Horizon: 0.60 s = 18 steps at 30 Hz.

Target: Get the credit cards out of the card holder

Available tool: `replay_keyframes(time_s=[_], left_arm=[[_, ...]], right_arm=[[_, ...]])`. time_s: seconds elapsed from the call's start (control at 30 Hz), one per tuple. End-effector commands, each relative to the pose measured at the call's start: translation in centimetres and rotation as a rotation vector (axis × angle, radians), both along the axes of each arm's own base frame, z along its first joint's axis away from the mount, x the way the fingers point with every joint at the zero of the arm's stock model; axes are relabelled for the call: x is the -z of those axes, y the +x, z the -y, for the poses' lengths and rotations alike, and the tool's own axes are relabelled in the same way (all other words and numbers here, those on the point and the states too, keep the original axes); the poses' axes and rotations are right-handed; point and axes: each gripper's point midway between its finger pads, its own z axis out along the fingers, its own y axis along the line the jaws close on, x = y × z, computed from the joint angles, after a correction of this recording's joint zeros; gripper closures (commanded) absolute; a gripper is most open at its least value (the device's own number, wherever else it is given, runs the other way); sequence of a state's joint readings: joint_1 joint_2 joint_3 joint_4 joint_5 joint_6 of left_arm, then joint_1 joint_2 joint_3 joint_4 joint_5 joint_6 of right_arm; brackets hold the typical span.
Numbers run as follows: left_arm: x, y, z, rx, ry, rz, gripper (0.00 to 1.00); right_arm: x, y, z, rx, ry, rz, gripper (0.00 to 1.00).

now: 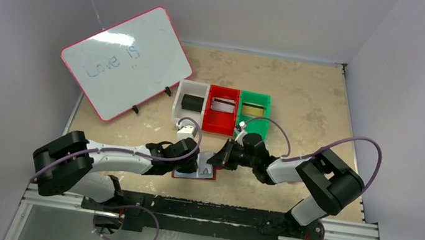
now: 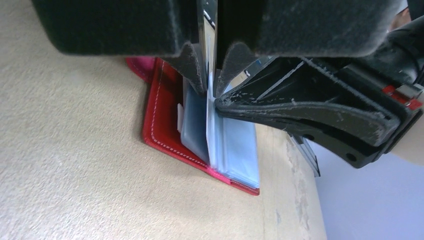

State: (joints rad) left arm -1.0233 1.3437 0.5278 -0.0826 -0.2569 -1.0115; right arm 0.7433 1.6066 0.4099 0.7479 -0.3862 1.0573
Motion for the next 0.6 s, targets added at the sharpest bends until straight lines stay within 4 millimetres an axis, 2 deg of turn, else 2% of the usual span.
replay_keyframes(time_s=[0.0, 0.03, 0.13, 0.43, 0.57], left_arm=[[0.8, -0.3, -0.8, -0.012, 0.031, -0.016, 0.97], [0.7, -0.3, -0.8, -0.014, 0.032, -0.013, 0.97], [0.5, -0.1, -0.7, -0.017, 0.027, -0.007, 0.97], [-0.5, 0.4, -0.1, -0.017, 0.002, 0.018, 0.97], [-0.5, 0.3, 0.0, -0.012, -0.004, 0.017, 0.98]], right_arm=[[-1.6, 0.3, 0.3, 0.022, 0.024, 0.044, 0.88], [-1.8, 0.2, 0.3, 0.024, 0.029, 0.047, 0.89], [-2.3, 0.0, 0.3, 0.014, 0.046, 0.065, 1.0], [-2.3, 0.0, 0.1, -0.003, 0.04, 0.071, 1.0], [-1.2, -0.1, -0.1, -0.017, 0.009, 0.04, 1.0]])
